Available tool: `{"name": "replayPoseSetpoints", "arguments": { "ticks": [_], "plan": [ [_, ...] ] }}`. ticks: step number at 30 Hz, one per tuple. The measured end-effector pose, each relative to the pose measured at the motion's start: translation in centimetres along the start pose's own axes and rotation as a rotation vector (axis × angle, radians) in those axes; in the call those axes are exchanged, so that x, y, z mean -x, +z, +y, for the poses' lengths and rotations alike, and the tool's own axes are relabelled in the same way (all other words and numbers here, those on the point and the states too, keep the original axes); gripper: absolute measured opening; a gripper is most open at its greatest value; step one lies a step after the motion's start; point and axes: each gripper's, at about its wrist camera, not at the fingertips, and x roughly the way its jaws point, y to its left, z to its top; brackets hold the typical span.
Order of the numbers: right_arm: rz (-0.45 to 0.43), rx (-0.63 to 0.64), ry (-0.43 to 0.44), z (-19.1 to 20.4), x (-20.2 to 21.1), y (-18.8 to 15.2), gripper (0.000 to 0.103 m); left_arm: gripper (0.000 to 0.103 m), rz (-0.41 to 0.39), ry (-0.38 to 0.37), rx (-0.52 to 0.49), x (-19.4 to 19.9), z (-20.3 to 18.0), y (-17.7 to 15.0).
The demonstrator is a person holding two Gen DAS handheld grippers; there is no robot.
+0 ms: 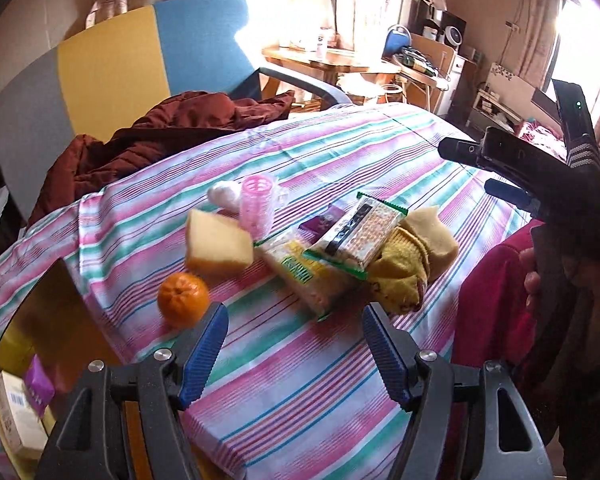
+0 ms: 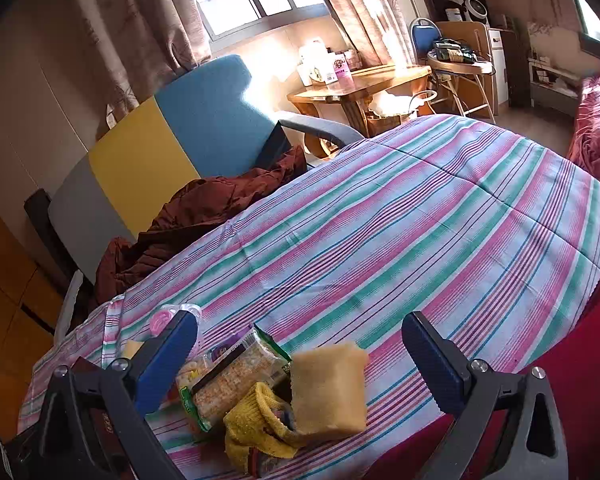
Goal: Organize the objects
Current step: 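Grasp the green-edged cracker packet with the left tool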
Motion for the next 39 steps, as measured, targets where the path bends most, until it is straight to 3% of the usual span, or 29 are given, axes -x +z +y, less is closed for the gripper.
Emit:
{"name": "replayPoseSetpoints", "arguments": {
  "ticks": [9,16,20,21,22,26,31,35,39],
  "plan": [
    [0.01,-0.08,0.071,-1.2,-0.2,0.1,0.103,0.075,0.029,-0.04,-0.146,-5.7,-3.3,4.7],
    [0.044,-0.094,0.107,-1.3,-1.0,0.2,0.103,0.075,0.088,-0.097,-0.192,-10.0,-4.8,6.2],
    [0.058,-0.103,0.117,-1.4,-1.3,0.2,0.103,0.074,0.126,-0.146,-0.169,-11.6,-4.8,6.3],
    [0.06,-0.105,0.118,-1.4,-1.4,0.2,0.103,0.069,0.135,-0.157,-0.162,-11.9,-4.9,6.3],
    [0.059,-0.106,0.118,-1.5,-1.4,0.2,0.103,0.056,0.14,-0.176,-0.152,-12.1,-5.0,6.1],
    [0.06,-0.116,0.113,-1.7,-1.5,0.2,0.103,0.047,0.127,-0.181,-0.093,-11.4,-4.3,5.6],
    [0.076,-0.101,0.093,-1.5,-1.9,0.2,0.103,0.047,0.098,-0.198,0.038,-8.4,-1.5,4.1],
    [0.097,-0.078,0.075,-1.1,-2.3,0.1,0.103,0.047,0.082,-0.161,0.116,-5.5,0.1,1.7],
    [0.146,-0.019,0.008,-0.3,-3.4,-0.3,0.103,0.047,0.098,-0.064,0.143,-3.7,0.1,-1.2]
  ]
}}
